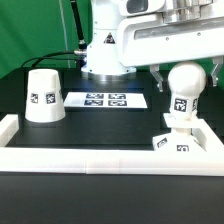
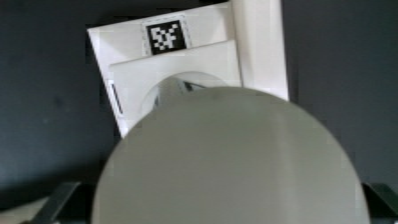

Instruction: Assemble lamp

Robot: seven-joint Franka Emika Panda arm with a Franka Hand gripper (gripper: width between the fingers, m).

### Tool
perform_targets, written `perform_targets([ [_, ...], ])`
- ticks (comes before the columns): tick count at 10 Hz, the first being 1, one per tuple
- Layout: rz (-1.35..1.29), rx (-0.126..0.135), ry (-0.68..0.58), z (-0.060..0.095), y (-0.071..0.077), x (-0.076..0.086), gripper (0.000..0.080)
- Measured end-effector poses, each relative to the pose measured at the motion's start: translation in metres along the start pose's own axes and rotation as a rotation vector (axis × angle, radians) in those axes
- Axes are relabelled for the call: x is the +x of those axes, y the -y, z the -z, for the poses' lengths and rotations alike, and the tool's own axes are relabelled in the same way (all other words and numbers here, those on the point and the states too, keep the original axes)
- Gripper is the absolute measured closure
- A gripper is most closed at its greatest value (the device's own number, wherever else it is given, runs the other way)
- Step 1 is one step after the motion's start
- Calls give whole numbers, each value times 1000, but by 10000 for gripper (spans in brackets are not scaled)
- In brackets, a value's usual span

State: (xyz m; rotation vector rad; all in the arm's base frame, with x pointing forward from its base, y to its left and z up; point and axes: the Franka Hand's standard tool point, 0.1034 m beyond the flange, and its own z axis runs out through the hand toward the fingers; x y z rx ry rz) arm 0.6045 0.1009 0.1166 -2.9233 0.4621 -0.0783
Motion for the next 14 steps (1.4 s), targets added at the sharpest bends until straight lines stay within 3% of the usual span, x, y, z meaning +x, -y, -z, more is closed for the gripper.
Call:
perform_targets([
  [7, -384, 6, -9, 0, -1, 1, 222],
  [9, -620, 40, -21, -1, -4, 0, 222],
  [14, -1132, 91, 12, -3, 2, -5, 220],
])
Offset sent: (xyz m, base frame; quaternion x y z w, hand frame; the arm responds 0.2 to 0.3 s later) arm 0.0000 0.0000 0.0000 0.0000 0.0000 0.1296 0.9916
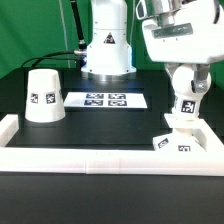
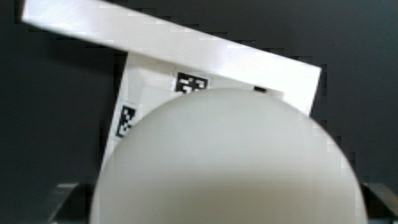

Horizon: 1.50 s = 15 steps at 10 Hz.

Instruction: Assemble lamp

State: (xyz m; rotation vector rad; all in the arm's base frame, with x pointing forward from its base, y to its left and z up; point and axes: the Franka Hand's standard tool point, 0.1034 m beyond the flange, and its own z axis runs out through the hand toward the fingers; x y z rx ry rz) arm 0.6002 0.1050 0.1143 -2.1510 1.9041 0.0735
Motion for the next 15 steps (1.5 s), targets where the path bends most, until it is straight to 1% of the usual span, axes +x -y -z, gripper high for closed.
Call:
perform_targets([
  [1, -103, 3, 1, 1, 1, -3, 220],
  [2, -134, 3, 4, 1, 1, -2, 220],
  [3, -155, 5, 7, 1, 1, -3, 220],
  [4, -120, 5, 7, 1, 1, -3, 220],
  [5, -90, 5, 7, 1, 1, -3, 130],
  [6, -89, 5, 7, 1, 1, -4, 109],
  [7, 42, -2, 6, 0, 0, -2, 109],
  [8, 148, -16, 12, -1, -3, -2, 101],
  [9, 230, -20, 13, -1, -6, -3, 101],
  [10, 309, -21, 13, -2, -9, -2, 101],
  [15, 669, -20, 17, -3, -8, -1, 101],
])
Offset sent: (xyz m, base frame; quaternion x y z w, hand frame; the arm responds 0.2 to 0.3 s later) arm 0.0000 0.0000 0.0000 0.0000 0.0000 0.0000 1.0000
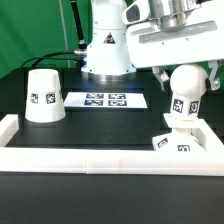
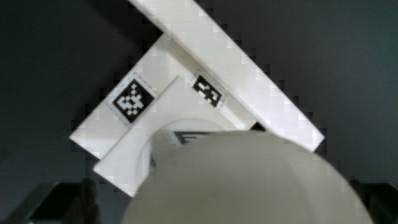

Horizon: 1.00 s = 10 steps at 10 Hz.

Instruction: Assemble lamp

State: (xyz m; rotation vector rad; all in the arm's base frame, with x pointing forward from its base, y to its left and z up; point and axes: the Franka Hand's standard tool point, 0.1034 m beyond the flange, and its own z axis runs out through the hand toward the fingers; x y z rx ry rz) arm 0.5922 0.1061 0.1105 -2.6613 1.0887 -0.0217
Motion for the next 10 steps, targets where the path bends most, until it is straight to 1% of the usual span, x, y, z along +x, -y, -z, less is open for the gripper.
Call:
perform_targets([
  [1, 53, -2, 0, 0, 0, -1, 101],
  [2, 251, -66, -15, 0, 3, -5, 101],
  [3, 388, -93, -25, 1, 7, -8, 101],
  [4, 502, -101, -25, 1, 8, -7, 101],
  [6, 703, -104, -20, 2, 4, -1, 101],
  [8, 861, -108, -14, 2, 3, 0, 101],
  [10, 1000, -122, -2, 4, 6, 1, 101],
])
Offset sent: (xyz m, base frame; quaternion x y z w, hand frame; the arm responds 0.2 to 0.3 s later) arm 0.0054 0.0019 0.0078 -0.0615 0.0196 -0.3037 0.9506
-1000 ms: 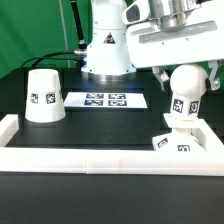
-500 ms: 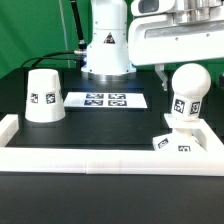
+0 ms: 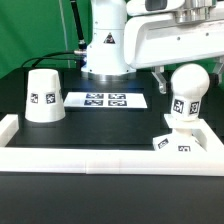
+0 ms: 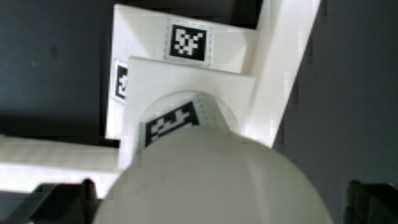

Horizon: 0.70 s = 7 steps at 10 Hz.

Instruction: Assemble lamp

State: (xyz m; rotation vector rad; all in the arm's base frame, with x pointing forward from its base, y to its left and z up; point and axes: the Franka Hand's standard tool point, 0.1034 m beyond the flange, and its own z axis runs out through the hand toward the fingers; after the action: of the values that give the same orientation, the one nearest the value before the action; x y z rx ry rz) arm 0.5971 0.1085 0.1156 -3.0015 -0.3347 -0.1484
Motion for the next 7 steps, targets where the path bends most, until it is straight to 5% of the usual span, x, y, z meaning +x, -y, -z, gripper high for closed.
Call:
perform_targets([
  [7, 362, -13, 19, -1, -1, 8, 101],
])
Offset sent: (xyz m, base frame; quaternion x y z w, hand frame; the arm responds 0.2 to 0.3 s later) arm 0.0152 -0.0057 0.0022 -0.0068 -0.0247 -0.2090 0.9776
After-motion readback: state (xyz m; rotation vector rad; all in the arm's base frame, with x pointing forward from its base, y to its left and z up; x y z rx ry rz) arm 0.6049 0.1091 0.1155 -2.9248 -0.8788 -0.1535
